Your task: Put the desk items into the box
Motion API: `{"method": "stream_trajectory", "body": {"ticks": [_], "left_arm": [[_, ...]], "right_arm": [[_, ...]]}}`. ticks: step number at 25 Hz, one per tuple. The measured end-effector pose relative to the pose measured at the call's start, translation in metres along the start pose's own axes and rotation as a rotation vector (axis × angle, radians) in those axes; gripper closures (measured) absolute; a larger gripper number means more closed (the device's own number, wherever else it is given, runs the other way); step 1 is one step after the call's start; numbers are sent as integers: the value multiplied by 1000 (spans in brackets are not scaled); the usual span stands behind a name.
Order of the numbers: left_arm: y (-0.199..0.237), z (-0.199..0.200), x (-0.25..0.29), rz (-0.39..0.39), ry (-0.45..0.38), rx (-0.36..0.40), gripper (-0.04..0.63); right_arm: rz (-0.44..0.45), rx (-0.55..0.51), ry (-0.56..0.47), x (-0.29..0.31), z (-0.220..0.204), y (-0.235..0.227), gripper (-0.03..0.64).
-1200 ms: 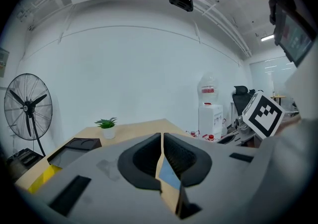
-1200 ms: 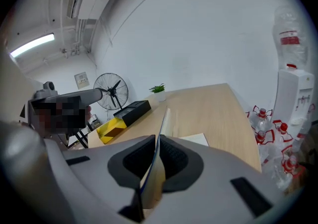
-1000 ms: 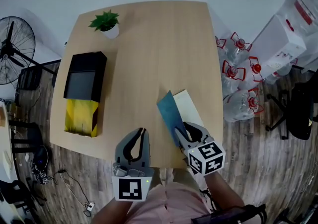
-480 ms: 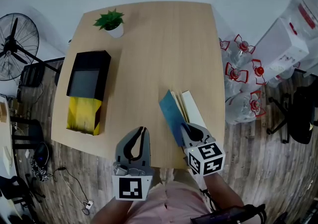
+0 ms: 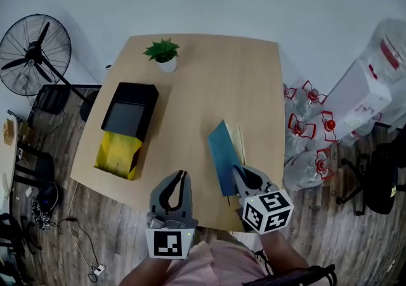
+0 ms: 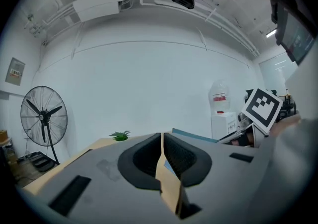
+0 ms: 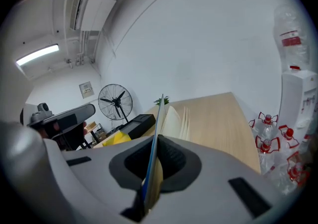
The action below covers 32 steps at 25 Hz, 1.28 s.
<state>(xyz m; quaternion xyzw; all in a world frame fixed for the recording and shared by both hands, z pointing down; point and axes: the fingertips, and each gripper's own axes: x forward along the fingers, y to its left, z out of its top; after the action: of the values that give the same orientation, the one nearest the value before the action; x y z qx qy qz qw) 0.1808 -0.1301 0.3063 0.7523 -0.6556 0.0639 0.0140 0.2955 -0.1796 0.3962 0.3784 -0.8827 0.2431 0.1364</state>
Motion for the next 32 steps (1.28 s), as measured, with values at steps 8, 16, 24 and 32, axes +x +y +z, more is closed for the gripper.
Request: {"method": "stream_trajectory", "body": {"ticks": [8, 16, 24, 32], "left_arm": [[19, 20, -21, 121, -44, 5, 571], [45, 12, -44, 231, -43, -5, 571], [83, 16, -63, 257, -77, -4, 571], [136, 13, -88, 244, -84, 0, 571]], "right_arm": [[77, -56, -35, -1, 27, 20, 609], [145, -92, -26, 10, 28, 43, 609], [155, -124, -20, 26, 31, 83, 609], [140, -114, -37, 52, 29, 136, 609]]}}
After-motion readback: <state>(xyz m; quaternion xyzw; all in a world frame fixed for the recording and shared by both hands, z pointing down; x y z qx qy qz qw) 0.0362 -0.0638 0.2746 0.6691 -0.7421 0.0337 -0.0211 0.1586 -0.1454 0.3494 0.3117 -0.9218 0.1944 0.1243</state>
